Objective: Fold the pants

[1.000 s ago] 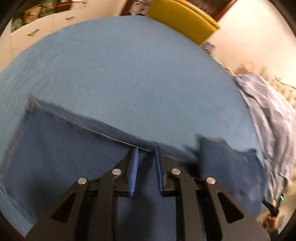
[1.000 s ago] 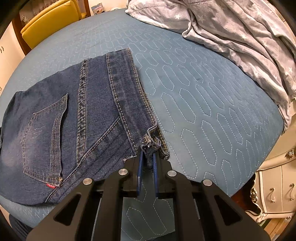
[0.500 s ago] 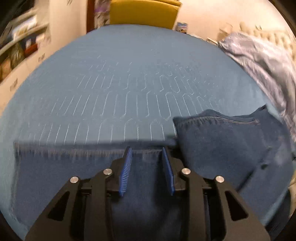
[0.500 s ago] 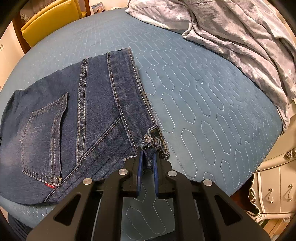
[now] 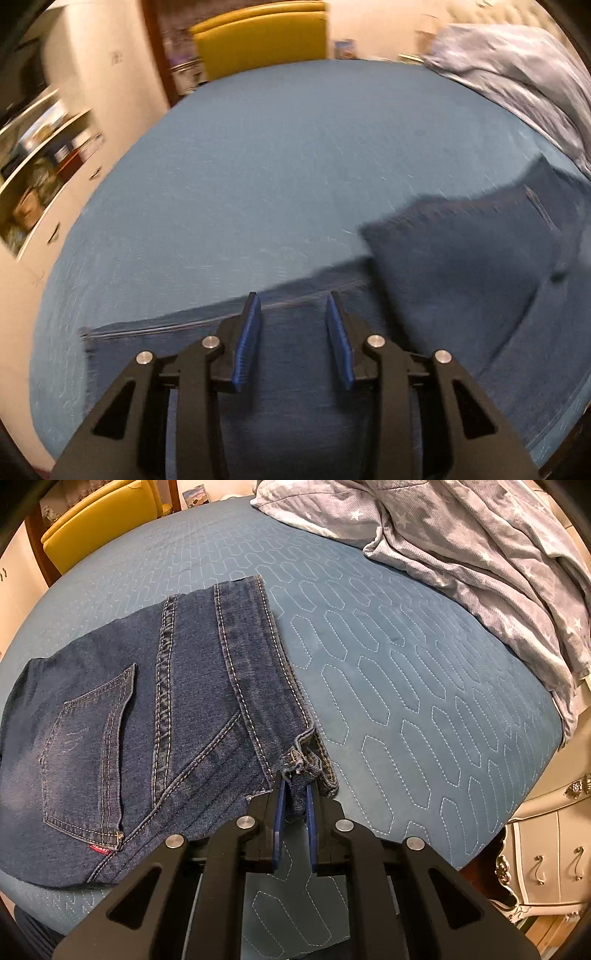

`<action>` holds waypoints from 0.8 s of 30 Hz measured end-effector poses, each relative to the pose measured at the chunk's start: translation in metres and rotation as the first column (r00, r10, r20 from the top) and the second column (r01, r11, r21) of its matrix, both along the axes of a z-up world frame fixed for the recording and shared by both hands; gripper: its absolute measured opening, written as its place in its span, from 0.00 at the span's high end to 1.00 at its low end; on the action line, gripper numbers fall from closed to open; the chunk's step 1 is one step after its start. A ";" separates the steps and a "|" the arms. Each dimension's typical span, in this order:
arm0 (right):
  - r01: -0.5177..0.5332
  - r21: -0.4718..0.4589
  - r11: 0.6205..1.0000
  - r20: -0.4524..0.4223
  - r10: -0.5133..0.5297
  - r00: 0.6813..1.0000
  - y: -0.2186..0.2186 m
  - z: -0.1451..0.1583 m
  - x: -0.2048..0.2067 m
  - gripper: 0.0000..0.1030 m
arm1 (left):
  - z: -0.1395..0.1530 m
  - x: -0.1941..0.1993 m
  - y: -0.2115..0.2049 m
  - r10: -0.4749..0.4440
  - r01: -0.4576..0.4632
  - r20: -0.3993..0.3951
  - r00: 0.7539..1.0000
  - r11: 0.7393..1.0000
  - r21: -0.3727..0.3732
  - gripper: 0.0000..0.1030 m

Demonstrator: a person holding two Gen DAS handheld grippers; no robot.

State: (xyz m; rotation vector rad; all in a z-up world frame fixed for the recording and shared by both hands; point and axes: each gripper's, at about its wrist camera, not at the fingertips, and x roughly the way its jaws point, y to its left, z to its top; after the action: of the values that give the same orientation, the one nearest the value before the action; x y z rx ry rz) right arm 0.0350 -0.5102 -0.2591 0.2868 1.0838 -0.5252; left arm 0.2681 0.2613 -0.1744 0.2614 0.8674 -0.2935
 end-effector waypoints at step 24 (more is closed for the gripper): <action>-0.020 0.136 0.991 0.135 0.001 0.991 -0.022 -0.005 -0.016 0.90 | 0.014 -0.045 -0.292 -0.485 0.485 -0.080 0.871 0.820 0.305 0.92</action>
State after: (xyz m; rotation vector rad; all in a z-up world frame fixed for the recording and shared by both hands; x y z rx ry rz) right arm 0.0187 -0.5319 -0.2646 0.4312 0.9905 -0.4164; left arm 0.2234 -0.0310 -0.1604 0.7925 0.8352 -0.6320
